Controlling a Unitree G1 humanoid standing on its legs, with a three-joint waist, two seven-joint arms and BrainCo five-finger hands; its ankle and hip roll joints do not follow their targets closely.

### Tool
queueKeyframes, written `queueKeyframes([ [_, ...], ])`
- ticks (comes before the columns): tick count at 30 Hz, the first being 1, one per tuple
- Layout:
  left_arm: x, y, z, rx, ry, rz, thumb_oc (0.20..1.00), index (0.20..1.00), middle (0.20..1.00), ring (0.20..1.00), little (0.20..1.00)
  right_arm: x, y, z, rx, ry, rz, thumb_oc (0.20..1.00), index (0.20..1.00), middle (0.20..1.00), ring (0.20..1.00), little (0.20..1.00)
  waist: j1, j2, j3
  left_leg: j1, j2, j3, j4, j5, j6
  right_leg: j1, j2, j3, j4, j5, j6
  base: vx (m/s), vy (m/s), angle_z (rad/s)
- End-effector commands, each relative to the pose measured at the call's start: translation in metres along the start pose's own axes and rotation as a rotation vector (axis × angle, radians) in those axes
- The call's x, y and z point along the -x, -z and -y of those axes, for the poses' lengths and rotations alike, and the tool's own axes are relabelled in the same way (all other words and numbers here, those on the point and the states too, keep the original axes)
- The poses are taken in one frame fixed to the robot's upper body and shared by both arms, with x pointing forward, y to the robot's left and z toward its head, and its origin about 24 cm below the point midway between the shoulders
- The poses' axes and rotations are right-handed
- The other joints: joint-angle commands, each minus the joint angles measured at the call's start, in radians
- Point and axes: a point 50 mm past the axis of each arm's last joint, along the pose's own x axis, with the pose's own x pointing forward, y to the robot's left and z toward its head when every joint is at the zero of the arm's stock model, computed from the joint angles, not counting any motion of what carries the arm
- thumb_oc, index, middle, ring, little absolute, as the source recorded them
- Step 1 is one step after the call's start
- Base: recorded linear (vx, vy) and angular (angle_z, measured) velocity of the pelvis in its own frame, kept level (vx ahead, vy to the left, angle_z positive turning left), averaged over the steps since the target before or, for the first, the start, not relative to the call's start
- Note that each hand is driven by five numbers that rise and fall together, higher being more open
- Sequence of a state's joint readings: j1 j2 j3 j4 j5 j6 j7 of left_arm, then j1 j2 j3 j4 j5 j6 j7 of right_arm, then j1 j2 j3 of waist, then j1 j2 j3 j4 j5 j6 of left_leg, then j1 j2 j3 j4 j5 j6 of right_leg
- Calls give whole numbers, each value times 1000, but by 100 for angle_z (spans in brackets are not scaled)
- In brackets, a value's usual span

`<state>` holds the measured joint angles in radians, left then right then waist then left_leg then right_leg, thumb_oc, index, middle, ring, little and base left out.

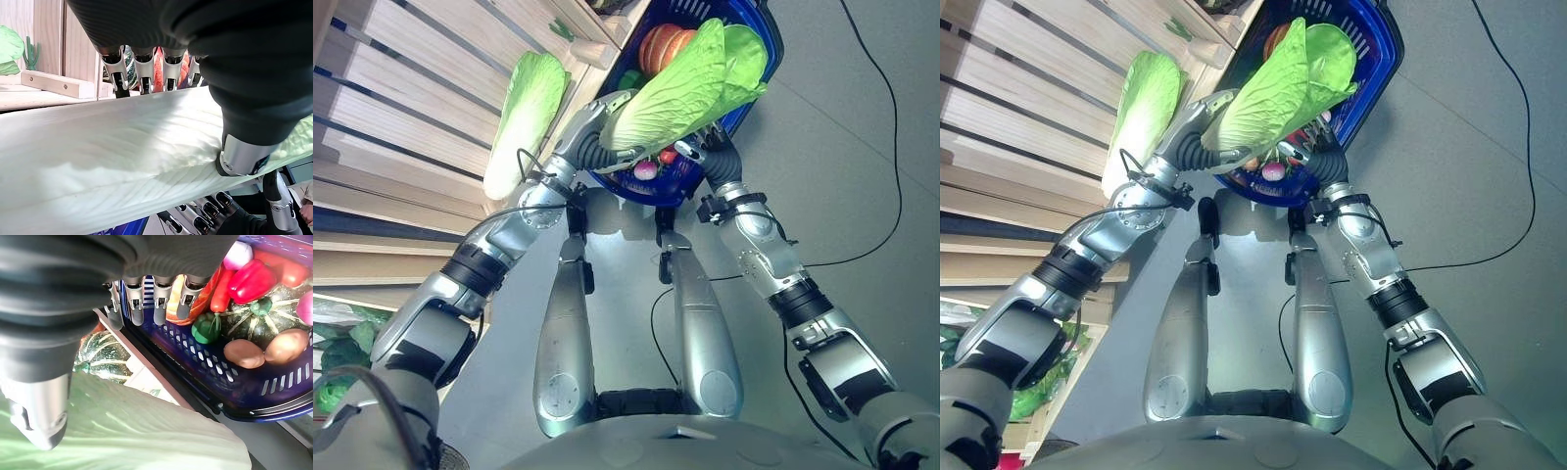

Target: Pick up fruits and vegetables into the basket

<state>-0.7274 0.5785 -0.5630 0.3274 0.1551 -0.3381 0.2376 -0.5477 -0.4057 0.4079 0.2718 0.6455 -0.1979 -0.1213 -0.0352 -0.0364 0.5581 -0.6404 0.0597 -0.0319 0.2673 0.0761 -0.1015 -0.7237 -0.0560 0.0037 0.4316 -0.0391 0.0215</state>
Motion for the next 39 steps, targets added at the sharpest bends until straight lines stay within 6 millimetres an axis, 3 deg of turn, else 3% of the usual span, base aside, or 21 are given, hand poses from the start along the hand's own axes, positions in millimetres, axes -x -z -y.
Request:
queueKeyframes([
  [1,-5,-32,6,68,2,162,200,200,200,200,200,0,-33,-20,-76,-99,187,1000,1000,1000,1000,1000,-9,-9,-38,-3,-64,32,12,-61,44,67,25,-54,-95,37,61,0,0,0],
  [20,2,-12,4,93,-9,51,200,200,200,200,200,5,-46,-32,-270,-307,224,1000,1000,1000,1000,1000,-4,-15,-38,6,-63,29,10,-65,45,75,23,-62,-96,34,64,0,0,0],
  [28,2,-10,7,63,46,32,200,200,200,200,200,6,-50,-37,-381,-373,253,1000,1000,1000,1000,1000,-2,-18,-38,7,-62,28,7,-65,45,75,23,-67,-99,35,66,0,0,0],
  [39,-3,-16,14,0,169,61,200,200,200,200,200,7,-54,-42,-402,-428,251,1000,1000,1000,1000,1000,-8,-18,-38,5,-58,34,-4,-58,44,73,21,-72,-109,43,68,0,0,0],
])
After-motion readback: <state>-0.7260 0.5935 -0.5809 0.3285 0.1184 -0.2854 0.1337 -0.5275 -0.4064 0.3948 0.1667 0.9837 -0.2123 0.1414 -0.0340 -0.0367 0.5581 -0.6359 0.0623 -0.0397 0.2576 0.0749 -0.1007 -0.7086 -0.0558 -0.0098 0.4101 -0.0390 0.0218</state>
